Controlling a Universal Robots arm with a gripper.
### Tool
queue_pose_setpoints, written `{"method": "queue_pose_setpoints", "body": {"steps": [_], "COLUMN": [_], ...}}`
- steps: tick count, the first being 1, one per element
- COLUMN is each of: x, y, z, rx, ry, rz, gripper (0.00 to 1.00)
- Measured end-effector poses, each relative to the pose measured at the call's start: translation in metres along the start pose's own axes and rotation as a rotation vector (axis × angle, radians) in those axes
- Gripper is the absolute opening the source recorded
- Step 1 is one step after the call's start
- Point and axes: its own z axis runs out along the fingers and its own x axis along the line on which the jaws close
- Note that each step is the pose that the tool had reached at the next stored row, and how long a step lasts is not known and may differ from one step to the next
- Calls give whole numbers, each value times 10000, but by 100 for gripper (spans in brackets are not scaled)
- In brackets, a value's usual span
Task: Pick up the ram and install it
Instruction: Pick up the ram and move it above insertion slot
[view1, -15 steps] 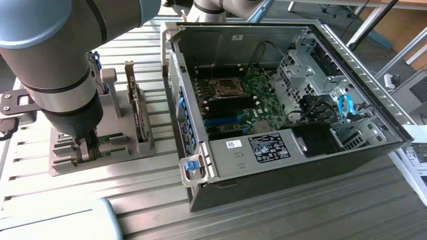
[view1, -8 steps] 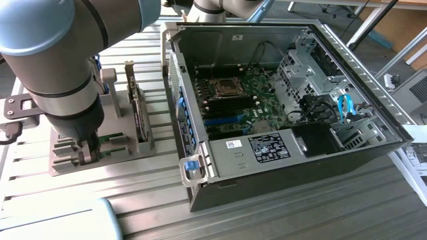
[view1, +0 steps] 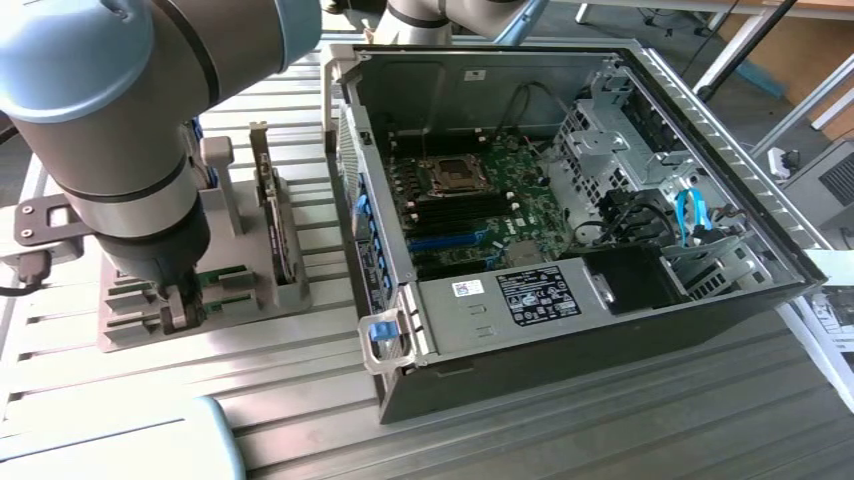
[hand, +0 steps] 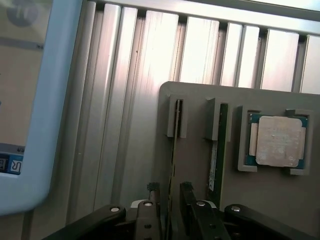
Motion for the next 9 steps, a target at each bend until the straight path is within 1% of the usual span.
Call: {"method": "queue_pose_setpoints", "body": {"steps": [5,9], "x": [1,1], "y": [-1,-1], "z": [32,35], "rx": [-1,-3], "ry": [3,5], "rz": [-97,-113], "gripper": [30,30]}}
